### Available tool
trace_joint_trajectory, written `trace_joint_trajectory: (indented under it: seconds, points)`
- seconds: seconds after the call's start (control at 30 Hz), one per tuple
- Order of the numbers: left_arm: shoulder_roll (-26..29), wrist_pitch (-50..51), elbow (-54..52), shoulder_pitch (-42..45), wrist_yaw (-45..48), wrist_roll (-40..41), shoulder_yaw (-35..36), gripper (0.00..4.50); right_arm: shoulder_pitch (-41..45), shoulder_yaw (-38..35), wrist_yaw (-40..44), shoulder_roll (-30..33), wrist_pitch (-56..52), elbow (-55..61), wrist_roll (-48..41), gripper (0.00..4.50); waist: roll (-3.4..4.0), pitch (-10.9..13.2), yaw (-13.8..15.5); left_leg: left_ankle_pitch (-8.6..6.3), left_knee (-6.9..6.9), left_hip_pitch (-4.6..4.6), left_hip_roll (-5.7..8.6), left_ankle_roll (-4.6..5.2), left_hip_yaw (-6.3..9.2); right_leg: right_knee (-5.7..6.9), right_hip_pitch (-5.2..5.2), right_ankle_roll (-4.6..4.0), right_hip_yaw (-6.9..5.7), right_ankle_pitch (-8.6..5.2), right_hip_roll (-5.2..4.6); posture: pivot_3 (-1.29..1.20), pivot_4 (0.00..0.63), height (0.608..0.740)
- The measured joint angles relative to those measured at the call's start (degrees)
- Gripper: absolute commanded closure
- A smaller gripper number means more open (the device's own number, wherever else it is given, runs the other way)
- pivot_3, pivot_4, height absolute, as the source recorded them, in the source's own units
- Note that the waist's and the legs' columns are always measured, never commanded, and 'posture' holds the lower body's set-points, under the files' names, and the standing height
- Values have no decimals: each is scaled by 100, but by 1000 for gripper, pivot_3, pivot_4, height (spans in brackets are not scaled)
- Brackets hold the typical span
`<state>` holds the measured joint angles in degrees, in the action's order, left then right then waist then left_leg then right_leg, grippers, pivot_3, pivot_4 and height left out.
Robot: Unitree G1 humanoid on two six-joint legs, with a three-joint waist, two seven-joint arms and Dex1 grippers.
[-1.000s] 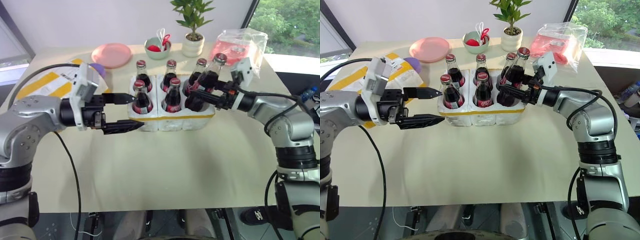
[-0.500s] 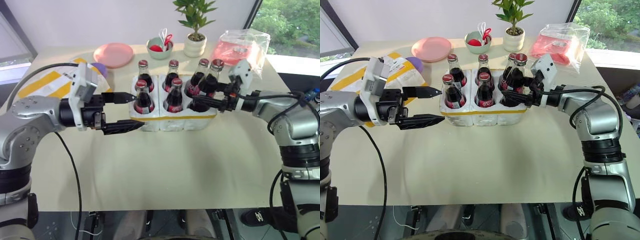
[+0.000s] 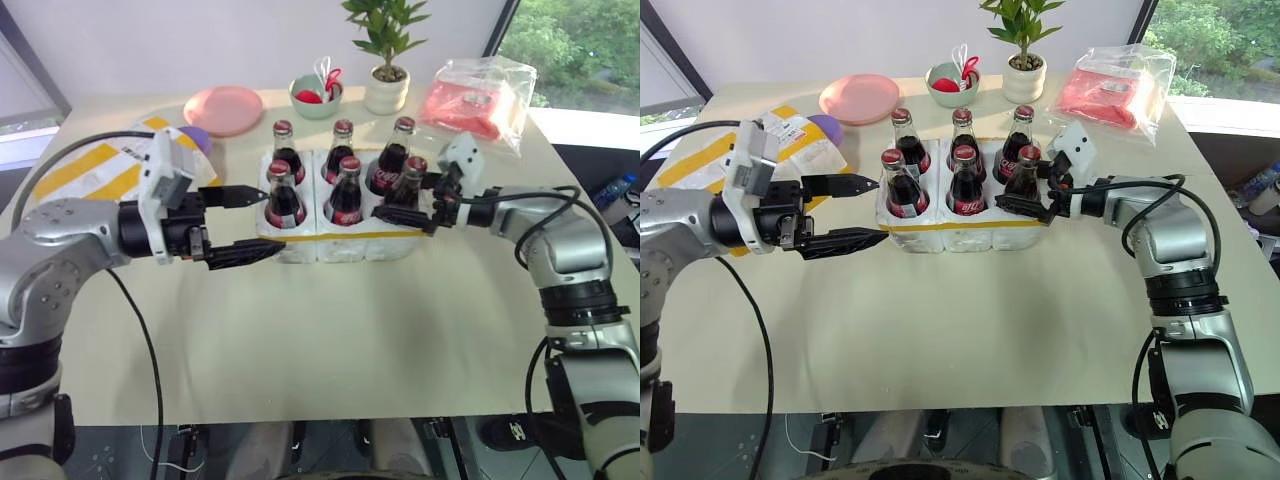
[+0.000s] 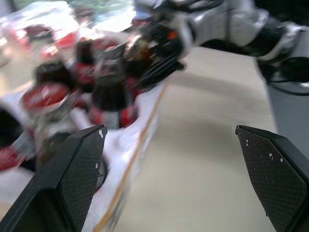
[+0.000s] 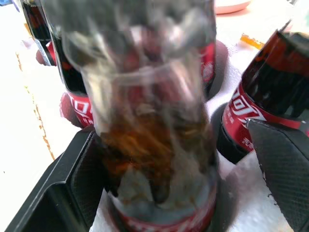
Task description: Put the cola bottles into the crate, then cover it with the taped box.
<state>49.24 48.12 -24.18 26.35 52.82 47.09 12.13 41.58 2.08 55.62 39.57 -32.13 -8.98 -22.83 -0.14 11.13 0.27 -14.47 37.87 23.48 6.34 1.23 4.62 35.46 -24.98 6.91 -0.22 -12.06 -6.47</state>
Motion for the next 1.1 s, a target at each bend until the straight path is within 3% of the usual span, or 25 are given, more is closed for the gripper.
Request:
trace_joint_trajectory:
  seconds: [0.13,0.27,0.47,0.6,0.73,0.97,1.1]
  points:
    - [465,-255,-382,-1031,-620,-881,537,0,5,-396,558,797,-268,285,-305,42,2,1,13,-3,-12,0,0,4,-1,-6,-2,-1,1,0,-3,0,150,740]
    - [704,-271,-726,-1915,-1018,-1456,1501,0,274,-1016,1084,1440,-712,341,-853,42,1,1,28,-3,-18,-2,-11,2,-1,-17,0,-4,0,-1,-5,0,150,740]
    - [925,-960,-772,-3695,-1244,-3103,2486,0,322,-1240,1528,1916,-748,253,-996,42,1,0,4,-3,-44,-10,-15,1,-18,-31,-4,-22,3,-9,-15,0,150,740]
    - [904,-1726,-23,-4749,-1727,-4532,2623,0,254,-1383,1581,2022,-613,160,-976,42,2,0,20,-2,-62,-10,-16,1,-27,-34,-14,-23,6,-10,-23,0,150,740]
    - [935,-2609,1218,-4593,-2459,-5451,2321,0,22,-1482,1821,2135,-647,286,-1130,42,3,-1,84,-11,-60,-7,-16,-15,-24,-34,-12,-23,3,-10,-27,0,150,740]
    - [939,-4332,3769,-2648,-3563,-6402,638,0,-286,-1944,2012,2443,-954,791,-1592,42,3,-5,177,-12,-60,-7,-15,-18,-31,-28,-24,-6,1,4,-26,0,150,740]
    - [889,-5007,4726,-2008,-3845,-6715,-73,0,-360,-2128,1947,2596,-1098,894,-1690,42,1,-6,138,-11,-73,-4,-16,-16,-40,-25,-38,-5,4,4,-27,0,150,740]
